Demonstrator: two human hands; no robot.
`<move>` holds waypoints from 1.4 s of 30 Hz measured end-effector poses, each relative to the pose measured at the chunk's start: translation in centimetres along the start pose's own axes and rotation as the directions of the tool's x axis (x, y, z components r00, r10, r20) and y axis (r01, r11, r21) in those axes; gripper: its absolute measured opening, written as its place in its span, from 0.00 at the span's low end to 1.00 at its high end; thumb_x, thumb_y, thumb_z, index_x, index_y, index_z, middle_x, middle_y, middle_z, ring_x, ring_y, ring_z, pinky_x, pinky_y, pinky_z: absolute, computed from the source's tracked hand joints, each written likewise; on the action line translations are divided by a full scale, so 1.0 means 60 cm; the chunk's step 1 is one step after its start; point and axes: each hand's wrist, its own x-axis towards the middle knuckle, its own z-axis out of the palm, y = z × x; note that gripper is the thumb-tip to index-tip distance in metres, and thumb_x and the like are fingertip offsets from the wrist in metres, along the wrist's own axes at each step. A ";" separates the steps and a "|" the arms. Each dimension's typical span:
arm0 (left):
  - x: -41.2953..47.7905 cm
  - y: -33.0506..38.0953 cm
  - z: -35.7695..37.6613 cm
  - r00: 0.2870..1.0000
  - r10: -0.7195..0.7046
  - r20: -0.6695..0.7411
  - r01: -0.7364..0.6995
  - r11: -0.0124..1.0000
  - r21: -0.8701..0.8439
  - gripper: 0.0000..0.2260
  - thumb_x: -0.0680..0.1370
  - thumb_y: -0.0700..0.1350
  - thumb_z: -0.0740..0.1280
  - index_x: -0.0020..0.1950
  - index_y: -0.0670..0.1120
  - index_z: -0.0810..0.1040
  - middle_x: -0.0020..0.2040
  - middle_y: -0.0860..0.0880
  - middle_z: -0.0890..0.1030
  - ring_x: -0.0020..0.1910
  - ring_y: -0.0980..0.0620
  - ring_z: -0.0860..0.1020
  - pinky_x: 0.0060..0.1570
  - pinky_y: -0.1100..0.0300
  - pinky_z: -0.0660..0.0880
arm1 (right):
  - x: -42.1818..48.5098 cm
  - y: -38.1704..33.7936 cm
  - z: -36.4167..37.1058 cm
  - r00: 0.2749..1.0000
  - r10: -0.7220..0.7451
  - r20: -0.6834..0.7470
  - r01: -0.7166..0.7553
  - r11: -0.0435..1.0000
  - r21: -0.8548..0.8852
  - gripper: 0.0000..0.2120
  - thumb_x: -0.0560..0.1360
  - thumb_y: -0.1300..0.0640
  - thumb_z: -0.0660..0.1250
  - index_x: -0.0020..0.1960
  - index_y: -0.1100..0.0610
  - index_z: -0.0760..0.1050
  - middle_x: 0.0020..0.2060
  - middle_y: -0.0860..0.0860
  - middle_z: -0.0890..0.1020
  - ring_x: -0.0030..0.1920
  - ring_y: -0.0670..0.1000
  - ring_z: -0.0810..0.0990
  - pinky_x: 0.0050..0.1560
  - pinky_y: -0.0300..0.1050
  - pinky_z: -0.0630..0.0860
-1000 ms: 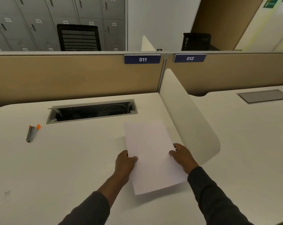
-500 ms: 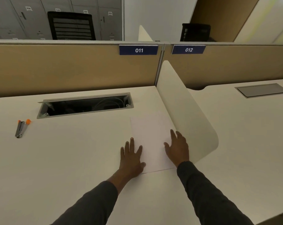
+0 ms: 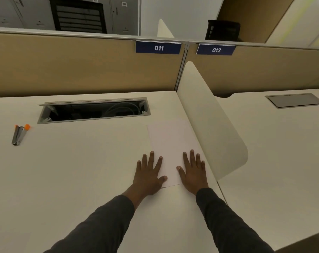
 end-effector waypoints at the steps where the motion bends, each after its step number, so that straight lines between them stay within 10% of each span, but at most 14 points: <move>1: -0.002 -0.005 -0.005 1.000 0.004 0.004 -0.004 1.000 -0.021 0.36 0.84 0.65 0.51 0.84 0.54 0.34 0.83 0.46 0.31 0.83 0.39 0.33 0.82 0.42 0.40 | 0.002 -0.004 -0.004 1.000 0.001 0.016 -0.001 1.000 -0.001 0.35 0.81 0.36 0.43 0.80 0.50 0.34 0.78 0.53 0.34 0.78 0.58 0.34 0.77 0.57 0.38; 11: -0.110 -0.065 -0.037 0.984 -0.003 -0.176 -0.053 0.949 -0.310 0.31 0.84 0.56 0.63 0.83 0.45 0.59 0.82 0.42 0.62 0.81 0.43 0.60 0.78 0.50 0.59 | -0.028 -0.128 -0.021 0.961 -0.114 -0.251 0.158 0.974 0.165 0.21 0.77 0.46 0.66 0.67 0.56 0.73 0.66 0.55 0.75 0.66 0.55 0.72 0.66 0.50 0.69; 16: -0.236 -0.131 -0.010 0.951 -0.062 -0.304 -0.073 0.907 -0.415 0.23 0.82 0.55 0.66 0.74 0.45 0.74 0.71 0.44 0.75 0.70 0.44 0.72 0.68 0.51 0.71 | -0.075 -0.279 0.001 0.934 -0.248 -0.257 0.320 0.899 0.299 0.12 0.77 0.50 0.68 0.58 0.53 0.77 0.57 0.49 0.78 0.57 0.51 0.75 0.53 0.41 0.72; 25: -0.457 -0.378 0.075 0.807 -0.341 -0.482 0.132 0.900 -0.414 0.23 0.80 0.59 0.62 0.69 0.46 0.78 0.69 0.45 0.78 0.69 0.45 0.77 0.65 0.46 0.78 | -0.183 -0.517 0.076 0.820 -0.560 -0.122 0.570 0.775 0.275 0.18 0.77 0.48 0.66 0.63 0.55 0.77 0.59 0.49 0.78 0.60 0.51 0.76 0.58 0.42 0.73; 33: -0.566 -0.599 0.095 0.651 -0.580 -0.489 0.468 0.814 -0.343 0.36 0.83 0.65 0.50 0.79 0.39 0.67 0.81 0.38 0.65 0.80 0.38 0.64 0.76 0.41 0.65 | -0.216 -0.670 0.117 0.723 -0.681 -0.116 0.690 0.706 0.160 0.19 0.75 0.50 0.68 0.62 0.59 0.79 0.57 0.53 0.80 0.56 0.56 0.78 0.54 0.49 0.77; 42: -0.567 -0.689 0.098 0.706 -0.582 -0.402 0.517 0.813 -0.268 0.38 0.82 0.67 0.45 0.85 0.45 0.44 0.85 0.45 0.40 0.84 0.46 0.39 0.83 0.45 0.45 | -0.220 -0.784 0.138 0.689 -0.716 -0.109 0.723 0.690 0.037 0.22 0.77 0.52 0.63 0.68 0.60 0.73 0.64 0.54 0.75 0.61 0.56 0.74 0.58 0.49 0.72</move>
